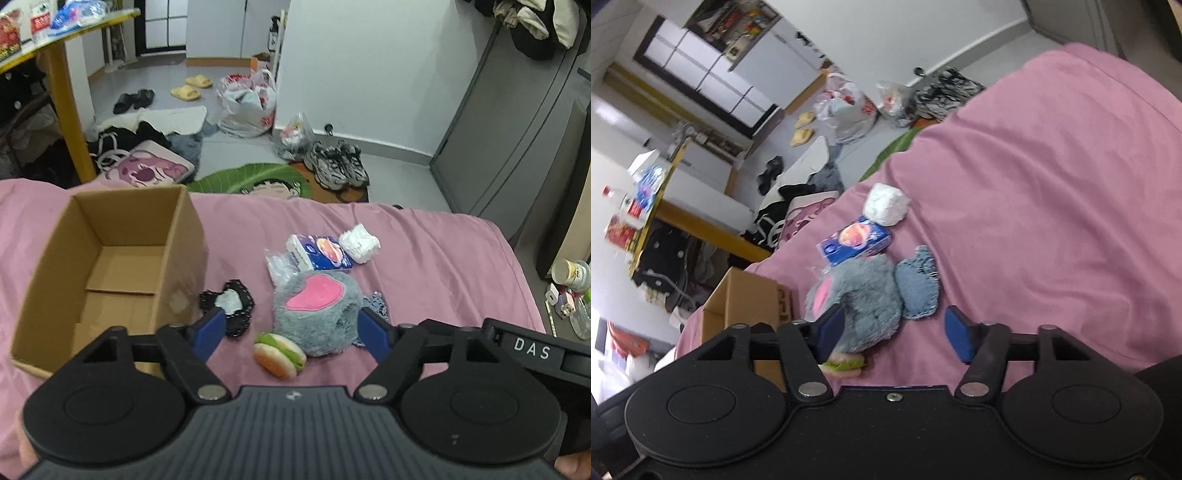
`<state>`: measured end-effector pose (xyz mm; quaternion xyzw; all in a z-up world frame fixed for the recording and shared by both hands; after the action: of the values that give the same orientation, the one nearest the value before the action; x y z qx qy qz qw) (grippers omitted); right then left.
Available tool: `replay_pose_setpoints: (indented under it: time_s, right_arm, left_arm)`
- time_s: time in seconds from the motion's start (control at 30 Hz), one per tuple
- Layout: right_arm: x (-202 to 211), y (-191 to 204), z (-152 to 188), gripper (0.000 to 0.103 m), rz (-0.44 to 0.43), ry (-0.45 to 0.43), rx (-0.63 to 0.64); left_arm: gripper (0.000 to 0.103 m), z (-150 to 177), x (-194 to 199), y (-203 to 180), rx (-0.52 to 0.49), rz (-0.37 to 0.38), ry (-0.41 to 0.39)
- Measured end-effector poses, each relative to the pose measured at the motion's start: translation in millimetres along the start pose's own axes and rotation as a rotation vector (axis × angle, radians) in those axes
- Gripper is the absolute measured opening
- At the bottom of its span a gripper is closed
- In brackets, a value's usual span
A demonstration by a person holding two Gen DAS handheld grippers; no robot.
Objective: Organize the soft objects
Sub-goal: 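Move the left gripper toward the grey plush and close on it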
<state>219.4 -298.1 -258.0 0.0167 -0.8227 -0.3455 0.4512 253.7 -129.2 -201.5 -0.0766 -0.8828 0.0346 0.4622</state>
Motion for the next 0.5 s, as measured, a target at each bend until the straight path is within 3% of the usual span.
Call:
replay_pose_setpoints:
  time_s: [0.33, 0.4, 0.5]
  right_arm:
    - [-27, -8, -3, 0.058, -0.038, 0.061, -0.043]
    - [-30, -9, -3, 0.058, -0.040, 0.064, -0.048]
    - [-36, -9, -3, 0.056, -0.059, 0.079, -0.054]
  left_arm:
    - [0.056, 2, -37, -13, 0.013, 0.053, 0.043]
    - [0.049, 4, -45, -15, 0.009, 0.060, 0.065]
    - [0.047, 6, -55, -17, 0.015, 0.068, 0.089]
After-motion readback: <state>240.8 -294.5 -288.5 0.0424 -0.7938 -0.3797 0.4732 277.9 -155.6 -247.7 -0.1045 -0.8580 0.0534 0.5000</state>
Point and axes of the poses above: each gripper's, at about its wrist camera, not at the fingertips, and x roughly against the way its jaws point, y to its left, z to its underside, the point moved 10 cm from there along -x, roughly the way its jaws point, and after that the axes turned 1 degree about -z, right-handed, at the moved point
